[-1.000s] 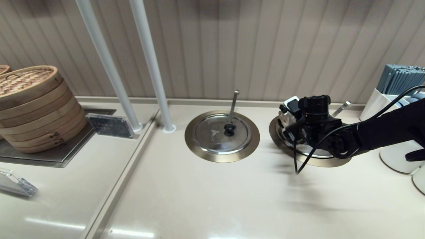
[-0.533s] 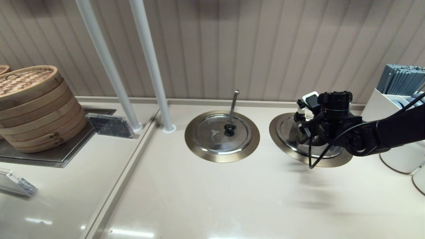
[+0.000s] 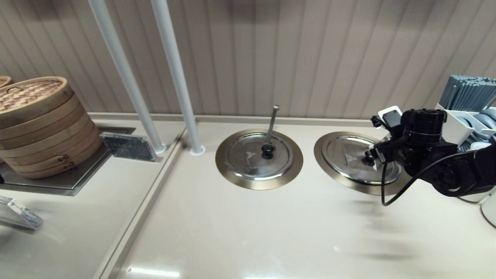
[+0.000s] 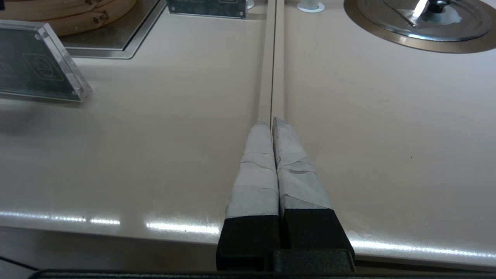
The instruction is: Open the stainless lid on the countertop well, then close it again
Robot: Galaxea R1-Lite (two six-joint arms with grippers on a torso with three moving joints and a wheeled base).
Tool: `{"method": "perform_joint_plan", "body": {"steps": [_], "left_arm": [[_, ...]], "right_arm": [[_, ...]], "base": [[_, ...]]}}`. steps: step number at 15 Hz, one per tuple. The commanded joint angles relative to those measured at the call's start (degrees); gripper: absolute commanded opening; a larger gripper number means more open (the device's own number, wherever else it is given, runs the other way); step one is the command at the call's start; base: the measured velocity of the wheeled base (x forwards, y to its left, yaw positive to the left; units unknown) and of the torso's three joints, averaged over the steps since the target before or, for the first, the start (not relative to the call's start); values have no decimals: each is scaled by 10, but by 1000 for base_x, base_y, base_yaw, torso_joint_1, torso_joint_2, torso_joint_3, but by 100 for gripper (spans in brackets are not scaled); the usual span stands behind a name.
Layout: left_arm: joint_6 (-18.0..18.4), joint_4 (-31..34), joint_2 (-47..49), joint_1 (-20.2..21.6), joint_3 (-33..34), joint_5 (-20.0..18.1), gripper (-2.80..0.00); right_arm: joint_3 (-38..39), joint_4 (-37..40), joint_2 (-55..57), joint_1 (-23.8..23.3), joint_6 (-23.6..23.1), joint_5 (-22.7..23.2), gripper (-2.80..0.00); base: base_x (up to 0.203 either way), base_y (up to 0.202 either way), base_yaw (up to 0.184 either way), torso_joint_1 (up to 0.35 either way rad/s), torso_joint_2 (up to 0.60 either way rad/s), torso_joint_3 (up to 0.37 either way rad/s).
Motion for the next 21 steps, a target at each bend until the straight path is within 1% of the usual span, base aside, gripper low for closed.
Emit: {"method": "perform_joint_plan", "body": {"steps": [1,3,5,6,8,9,11,13,15,16,18,21], "left_arm": [[0,0,0,0,0,0,-280],[0,0,0,0,0,0,-280],[0,0,0,0,0,0,-280],[0,0,0,0,0,0,-280],[0,0,0,0,0,0,-280],[0,1,0,0,0,0,-280],[0,1,0,0,0,0,-280],[0,1,0,0,0,0,-280],[0,0,0,0,0,0,-280],[0,1,0,0,0,0,-280],[0,0,0,0,0,0,-280],[0,0,0,0,0,0,-280]], "right_arm": [[7,-3,-20,-13,1,2,0],[8,-18,-20,-26,6,9,0],[22,-26,-37,-31,27,26,0],[40,-24,-59,-31,40,48,-280],[88,-19,-117,-32,77,102,-280],[119,-11,-153,-32,93,121,-280],[177,15,-247,-32,119,167,-280],[227,72,-359,-31,150,217,-280],[269,146,-472,-28,179,242,-280],[286,176,-530,-27,188,248,-280],[308,243,-655,-28,185,253,-280],[316,383,-877,-32,136,252,-280]], "base": [[0,0,0,0,0,0],[0,0,0,0,0,0],[0,0,0,0,0,0],[0,0,0,0,0,0],[0,0,0,0,0,0],[0,0,0,0,0,0],[0,0,0,0,0,0],[0,0,0,0,0,0],[0,0,0,0,0,0],[0,0,0,0,0,0],[0,0,0,0,0,0],[0,0,0,0,0,0]]}}
